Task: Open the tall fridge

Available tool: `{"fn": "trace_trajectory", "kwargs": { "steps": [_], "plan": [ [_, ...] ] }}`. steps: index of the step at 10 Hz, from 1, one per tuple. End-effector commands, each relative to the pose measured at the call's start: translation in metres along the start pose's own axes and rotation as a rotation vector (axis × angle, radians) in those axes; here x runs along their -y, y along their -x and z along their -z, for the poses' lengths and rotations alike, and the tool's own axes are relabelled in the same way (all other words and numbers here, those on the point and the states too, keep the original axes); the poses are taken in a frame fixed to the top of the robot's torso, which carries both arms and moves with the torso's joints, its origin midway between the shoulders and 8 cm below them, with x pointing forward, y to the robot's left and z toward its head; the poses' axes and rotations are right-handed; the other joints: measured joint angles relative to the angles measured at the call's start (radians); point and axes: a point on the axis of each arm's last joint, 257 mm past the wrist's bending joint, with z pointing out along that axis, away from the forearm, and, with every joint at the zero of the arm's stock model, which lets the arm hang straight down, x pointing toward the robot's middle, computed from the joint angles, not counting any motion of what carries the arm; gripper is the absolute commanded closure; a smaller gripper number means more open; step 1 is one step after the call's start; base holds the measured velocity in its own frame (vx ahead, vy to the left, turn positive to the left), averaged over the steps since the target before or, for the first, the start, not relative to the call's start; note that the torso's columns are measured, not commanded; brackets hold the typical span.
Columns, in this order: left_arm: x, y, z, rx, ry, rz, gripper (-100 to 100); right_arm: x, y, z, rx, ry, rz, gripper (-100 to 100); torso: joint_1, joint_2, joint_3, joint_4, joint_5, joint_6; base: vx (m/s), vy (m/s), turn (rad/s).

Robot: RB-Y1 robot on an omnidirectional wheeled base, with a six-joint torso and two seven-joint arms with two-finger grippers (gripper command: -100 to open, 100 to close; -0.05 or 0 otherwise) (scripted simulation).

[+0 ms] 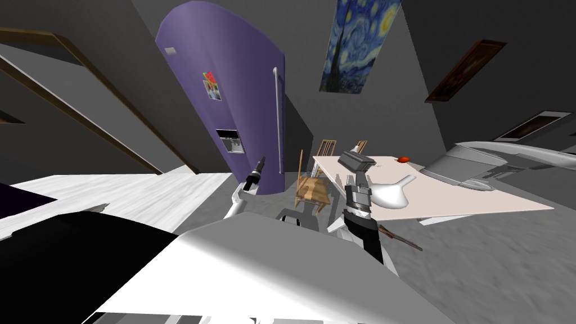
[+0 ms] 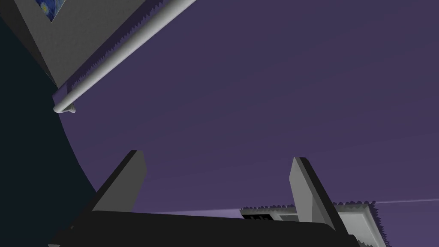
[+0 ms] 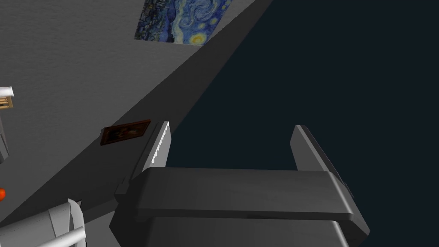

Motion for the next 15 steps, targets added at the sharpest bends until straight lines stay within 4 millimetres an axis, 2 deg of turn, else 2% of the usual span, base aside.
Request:
{"fn": "trace_trajectory", "kwargs": {
  "steps": [1, 8, 9, 15],
  "plan": [
    [-0.012, 0.0, -0.016, -0.005, 0.032, -0.026, -100, 0.0, 0.0, 0.0, 0.0, 0.0, 0.0, 0, 0.0, 0.001, 0.0, 0.0, 0.0, 0.0, 0.046, -0.06, -0.008],
    [-0.047, 0.002, -0.067, -0.018, 0.137, -0.103, -100, 0.0, 0.0, 0.0, 0.0, 0.0, 0.0, 0, 0.0, 0.0, 0.0, 0.0, 0.0, 0.0, 0.055, -0.067, -0.026],
    [-0.05, 0.0, -0.066, -0.022, 0.144, -0.103, -100, 0.0, 0.0, 0.0, 0.0, 0.0, 0.0, 0, 0.0, 0.0, 0.0, 0.0, 0.0, 0.0, 0.039, -0.054, -0.006],
    [-0.073, 0.009, -0.104, -0.032, 0.231, -0.161, -100, 0.0, 0.0, 0.0, 0.0, 0.0, 0.0, 0, 0.001, 0.0, 0.0, 0.0, 0.0, 0.0, 0.055, -0.069, -0.024]
  ]
}}
